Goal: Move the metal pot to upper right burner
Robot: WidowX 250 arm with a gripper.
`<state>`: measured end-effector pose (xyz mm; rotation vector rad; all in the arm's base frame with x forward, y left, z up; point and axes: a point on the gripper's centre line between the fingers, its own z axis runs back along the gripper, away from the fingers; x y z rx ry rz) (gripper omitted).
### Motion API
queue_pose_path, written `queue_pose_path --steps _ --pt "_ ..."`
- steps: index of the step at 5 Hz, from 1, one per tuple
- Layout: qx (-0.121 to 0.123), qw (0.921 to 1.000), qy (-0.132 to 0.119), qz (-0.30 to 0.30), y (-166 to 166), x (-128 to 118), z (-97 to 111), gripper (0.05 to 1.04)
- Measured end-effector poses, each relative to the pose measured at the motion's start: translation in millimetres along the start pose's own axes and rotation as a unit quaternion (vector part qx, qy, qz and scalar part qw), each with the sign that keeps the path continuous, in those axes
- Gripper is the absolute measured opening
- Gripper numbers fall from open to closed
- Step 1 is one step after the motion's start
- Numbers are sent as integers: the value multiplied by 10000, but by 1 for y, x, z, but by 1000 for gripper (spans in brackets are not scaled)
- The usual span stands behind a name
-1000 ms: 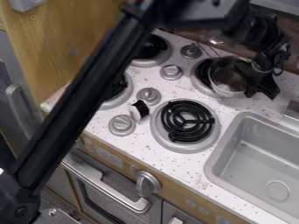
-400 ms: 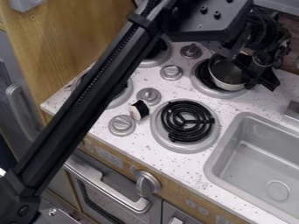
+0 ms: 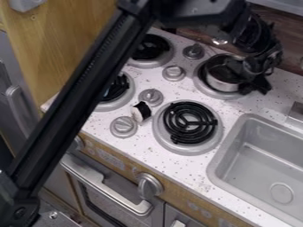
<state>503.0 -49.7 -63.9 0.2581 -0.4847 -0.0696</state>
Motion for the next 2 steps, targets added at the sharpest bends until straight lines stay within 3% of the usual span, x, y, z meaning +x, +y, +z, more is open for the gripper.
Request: queue_pose_path --steps 1,2 --pt "-18 9999 -110 12 6 -12 32 816" --pt "-177 9992 221 279 8 -29 60 1002"
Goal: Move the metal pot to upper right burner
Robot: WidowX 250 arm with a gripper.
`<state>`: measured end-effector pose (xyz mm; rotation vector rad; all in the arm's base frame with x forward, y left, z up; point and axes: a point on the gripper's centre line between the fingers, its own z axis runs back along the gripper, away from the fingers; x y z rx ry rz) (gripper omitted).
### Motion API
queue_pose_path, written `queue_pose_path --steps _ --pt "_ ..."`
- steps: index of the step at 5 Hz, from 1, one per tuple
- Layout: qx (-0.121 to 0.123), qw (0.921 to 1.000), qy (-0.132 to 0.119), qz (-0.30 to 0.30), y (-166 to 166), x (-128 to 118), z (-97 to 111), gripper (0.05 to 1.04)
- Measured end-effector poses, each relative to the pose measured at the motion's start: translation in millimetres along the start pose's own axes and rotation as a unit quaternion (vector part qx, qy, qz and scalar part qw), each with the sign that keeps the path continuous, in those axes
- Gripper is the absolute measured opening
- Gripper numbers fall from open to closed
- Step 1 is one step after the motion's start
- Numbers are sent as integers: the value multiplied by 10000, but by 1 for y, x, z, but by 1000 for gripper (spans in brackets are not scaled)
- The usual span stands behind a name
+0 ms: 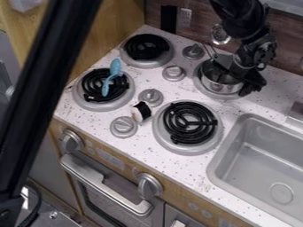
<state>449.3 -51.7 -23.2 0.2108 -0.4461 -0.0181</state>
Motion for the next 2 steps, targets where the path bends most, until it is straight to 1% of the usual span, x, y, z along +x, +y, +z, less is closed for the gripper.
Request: queue_pose_path --steps 1,2 --pt "-424 9963 667 346 -5 -27 28 999" --pt "-701 9916 1019 389 -11 -45 35 999"
